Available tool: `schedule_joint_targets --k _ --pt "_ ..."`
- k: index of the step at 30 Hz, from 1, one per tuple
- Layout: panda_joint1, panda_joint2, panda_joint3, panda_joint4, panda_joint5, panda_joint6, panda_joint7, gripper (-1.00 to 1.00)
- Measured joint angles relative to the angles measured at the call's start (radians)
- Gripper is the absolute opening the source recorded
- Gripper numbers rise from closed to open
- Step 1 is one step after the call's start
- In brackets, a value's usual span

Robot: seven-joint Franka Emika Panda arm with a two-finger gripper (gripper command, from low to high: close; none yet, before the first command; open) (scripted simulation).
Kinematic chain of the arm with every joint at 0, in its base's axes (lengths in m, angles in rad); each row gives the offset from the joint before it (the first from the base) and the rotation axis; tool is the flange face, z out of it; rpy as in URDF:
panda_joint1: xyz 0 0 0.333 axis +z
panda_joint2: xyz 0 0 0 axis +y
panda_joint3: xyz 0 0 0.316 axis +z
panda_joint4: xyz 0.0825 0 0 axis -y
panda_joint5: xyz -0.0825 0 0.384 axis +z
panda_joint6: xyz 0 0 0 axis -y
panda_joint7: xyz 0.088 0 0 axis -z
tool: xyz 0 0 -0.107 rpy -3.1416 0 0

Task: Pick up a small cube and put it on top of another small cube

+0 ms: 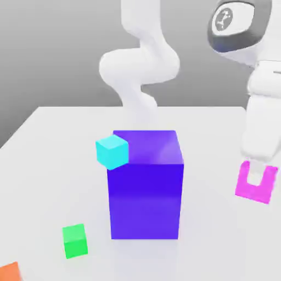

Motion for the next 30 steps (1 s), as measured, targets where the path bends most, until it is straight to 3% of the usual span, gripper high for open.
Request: schedule_joint_targets --k 15,22,30 --pt "-0.236 -0.306 -0.180 -0.151 0.032 -0.021 0.251 -1.00" --pt "-0.327 -0.276 -0.281 -0.228 0.105 0.052 0.338 -1.00" --pt "-0.363 -0.107 -0.358 -0.314 0.239 0.180 0.431 -1.00"
